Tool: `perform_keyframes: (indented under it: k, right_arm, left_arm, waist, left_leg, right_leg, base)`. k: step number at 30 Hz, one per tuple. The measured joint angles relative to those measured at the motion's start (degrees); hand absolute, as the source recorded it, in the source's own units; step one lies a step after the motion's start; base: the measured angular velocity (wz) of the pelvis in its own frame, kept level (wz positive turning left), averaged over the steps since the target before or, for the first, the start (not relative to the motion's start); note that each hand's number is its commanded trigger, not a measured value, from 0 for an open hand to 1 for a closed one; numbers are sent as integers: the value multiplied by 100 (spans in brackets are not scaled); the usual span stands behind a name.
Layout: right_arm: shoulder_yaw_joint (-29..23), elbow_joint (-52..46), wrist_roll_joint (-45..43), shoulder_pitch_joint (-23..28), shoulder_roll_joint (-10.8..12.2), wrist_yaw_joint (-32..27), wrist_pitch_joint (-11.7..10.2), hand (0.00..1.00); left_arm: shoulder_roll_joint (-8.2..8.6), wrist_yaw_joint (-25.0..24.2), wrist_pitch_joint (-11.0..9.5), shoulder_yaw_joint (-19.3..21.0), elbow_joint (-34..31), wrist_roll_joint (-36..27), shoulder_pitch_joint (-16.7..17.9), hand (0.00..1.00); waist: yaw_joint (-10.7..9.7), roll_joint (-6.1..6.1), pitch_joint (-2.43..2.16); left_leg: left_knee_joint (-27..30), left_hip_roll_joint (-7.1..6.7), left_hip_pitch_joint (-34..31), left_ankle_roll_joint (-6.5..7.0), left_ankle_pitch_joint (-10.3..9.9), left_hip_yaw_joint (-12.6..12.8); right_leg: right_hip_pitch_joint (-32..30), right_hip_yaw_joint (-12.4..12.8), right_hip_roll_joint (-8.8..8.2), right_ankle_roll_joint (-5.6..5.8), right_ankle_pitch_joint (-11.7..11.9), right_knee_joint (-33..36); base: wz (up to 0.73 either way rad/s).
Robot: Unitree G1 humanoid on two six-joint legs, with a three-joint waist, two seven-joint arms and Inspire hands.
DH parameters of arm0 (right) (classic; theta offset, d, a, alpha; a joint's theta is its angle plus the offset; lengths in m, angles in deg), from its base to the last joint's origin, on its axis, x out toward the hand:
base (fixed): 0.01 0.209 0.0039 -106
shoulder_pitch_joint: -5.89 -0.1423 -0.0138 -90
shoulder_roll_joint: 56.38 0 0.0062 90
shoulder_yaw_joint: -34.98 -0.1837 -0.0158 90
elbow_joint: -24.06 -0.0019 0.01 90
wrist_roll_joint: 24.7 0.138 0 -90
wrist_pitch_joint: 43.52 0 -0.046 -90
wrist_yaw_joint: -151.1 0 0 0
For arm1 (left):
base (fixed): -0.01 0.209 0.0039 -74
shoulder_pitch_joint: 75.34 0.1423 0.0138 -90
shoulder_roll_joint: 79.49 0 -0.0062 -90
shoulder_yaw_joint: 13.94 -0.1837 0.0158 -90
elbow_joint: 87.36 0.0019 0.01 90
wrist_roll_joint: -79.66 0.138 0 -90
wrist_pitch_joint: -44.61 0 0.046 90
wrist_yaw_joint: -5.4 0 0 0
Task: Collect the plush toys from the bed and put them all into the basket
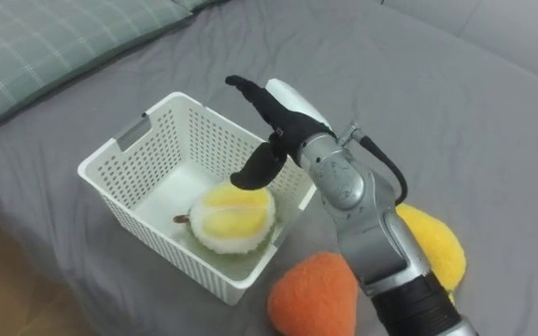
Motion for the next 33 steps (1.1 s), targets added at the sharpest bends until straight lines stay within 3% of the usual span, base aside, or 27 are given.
perform_keyframes:
  k: [3, 7, 12, 19, 22, 25, 33]
  right_arm:
    - [-2, 11, 14, 0, -48, -4, 0, 0]
    - [-46, 28, 10, 1, -169, -39, 0, 0]
    - [-375, 27, 208, 158, -180, -148, -19, 0]
    - [-761, 138, 234, 484, -275, -423, -175, 0]
    - [-857, 201, 80, 654, -362, -431, -195, 0]
    - [-1120, 422, -10, 687, -415, -488, -267, 0]
    - [-1796, 843, -66, 953, -412, -947, -490, 0]
  left_arm:
    - [-2, 2, 25, 58, -6, 16, 1, 0]
    - [-11, 2, 58, 89, -117, -5, 12, 0]
    - [-9, -5, 49, 98, -113, -20, 100, 0]
    - [13, -12, 20, 103, -116, -18, 255, 0]
    - [12, -20, -4, 102, -113, -19, 302, 0]
    - [8, -23, -18, 94, -113, -9, 339, 0]
    - [5, -20, -80, 99, -66, -3, 413, 0]
  waist:
    - [-59, 31, 21]
    - [-154, 29, 17]
    - [-265, 108, 14]
    - [-526, 255, -58]
    - [-632, 273, -59]
    - [-884, 281, -63]
    - [-1055, 303, -72]
  left_leg:
    - [-50, 5, 42, 0, 0, 17]
    - [-48, 4, 40, 1, -1, 18]
    - [-65, 19, 85, 4, -1, 139]
    - [-138, 39, 255, 10, 0, 315]
    - [-144, 47, 269, 11, 0, 369]
    - [-157, 59, 271, 23, -9, 427]
    - [-212, 121, 470, 40, -51, 777]
  right_leg:
    - [23, 42, 1, 0, 0, -1]
    - [32, 37, -3, 0, 0, 7]
    - [26, 155, 0, 0, 0, 6]
    - [78, 265, -4, 5, 2, 6]
    - [73, 319, -1, 5, 2, 14]
    - [54, 339, -3, 5, 2, 33]
    - [17, 654, 20, 6, 3, 108]
  base:
    - [-2]
    - [0]
    - [-11]
    - [-10]
    - [-9]
    - [-8]
    - [-22]
